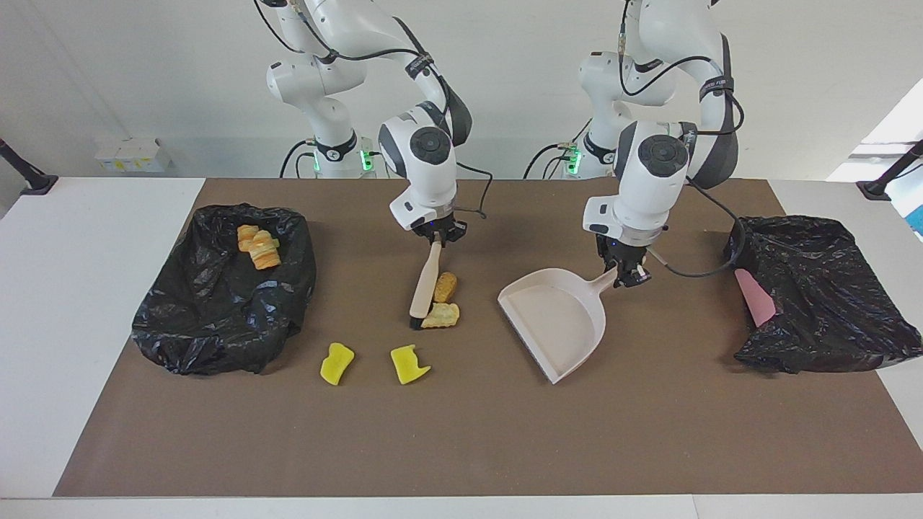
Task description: Sweep and dump trash in bin
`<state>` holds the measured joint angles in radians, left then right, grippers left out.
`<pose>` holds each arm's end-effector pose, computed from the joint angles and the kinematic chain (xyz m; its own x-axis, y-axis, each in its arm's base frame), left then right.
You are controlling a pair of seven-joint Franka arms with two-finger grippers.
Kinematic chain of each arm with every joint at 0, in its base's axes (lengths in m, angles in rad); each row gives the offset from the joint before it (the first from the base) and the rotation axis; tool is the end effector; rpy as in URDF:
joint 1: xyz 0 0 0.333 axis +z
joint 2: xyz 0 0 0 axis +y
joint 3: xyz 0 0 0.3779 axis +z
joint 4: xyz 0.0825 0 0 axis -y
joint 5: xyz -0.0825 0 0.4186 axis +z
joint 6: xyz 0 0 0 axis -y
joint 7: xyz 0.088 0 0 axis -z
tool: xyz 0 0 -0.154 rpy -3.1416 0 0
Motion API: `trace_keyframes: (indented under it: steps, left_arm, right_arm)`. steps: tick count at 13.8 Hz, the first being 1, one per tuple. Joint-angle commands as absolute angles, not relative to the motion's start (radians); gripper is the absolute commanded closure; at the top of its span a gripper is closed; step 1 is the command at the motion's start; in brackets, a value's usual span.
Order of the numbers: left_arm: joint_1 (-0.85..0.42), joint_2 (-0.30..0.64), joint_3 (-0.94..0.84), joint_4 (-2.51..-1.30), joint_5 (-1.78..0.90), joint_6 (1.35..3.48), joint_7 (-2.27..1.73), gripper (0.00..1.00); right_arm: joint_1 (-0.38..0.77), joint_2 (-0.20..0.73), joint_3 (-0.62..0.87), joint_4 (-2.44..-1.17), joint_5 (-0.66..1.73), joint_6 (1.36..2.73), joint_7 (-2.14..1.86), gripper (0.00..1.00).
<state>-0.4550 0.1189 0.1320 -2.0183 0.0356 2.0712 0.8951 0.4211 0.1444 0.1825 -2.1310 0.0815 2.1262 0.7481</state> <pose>0.5714 -0.1892 0.3847 0.3262 -0.9422 -0.0766 -0.9442 -0.3287 0.0225 0.4681 0.3301 0.3232 0.9668 -0.1917 -0.1690 -0.1882 -0.9815 0.0366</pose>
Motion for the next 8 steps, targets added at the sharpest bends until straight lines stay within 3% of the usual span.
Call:
trace_keyframes:
  steps: [1,8]
  left_arm:
    - [-0.488,0.072,0.124,-2.126,-0.015,2.143,0.936,1.0]
    - [-0.61,0.057,0.123,-2.181,-0.023,2.203,0.941,1.0]
  right_arm:
    - [0.42,0.137,0.198,-2.129,0.152,2.074,0.703,1.0]
    - [0.437,0.13,0.207,-2.131,0.291,2.078,0.707,1.0]
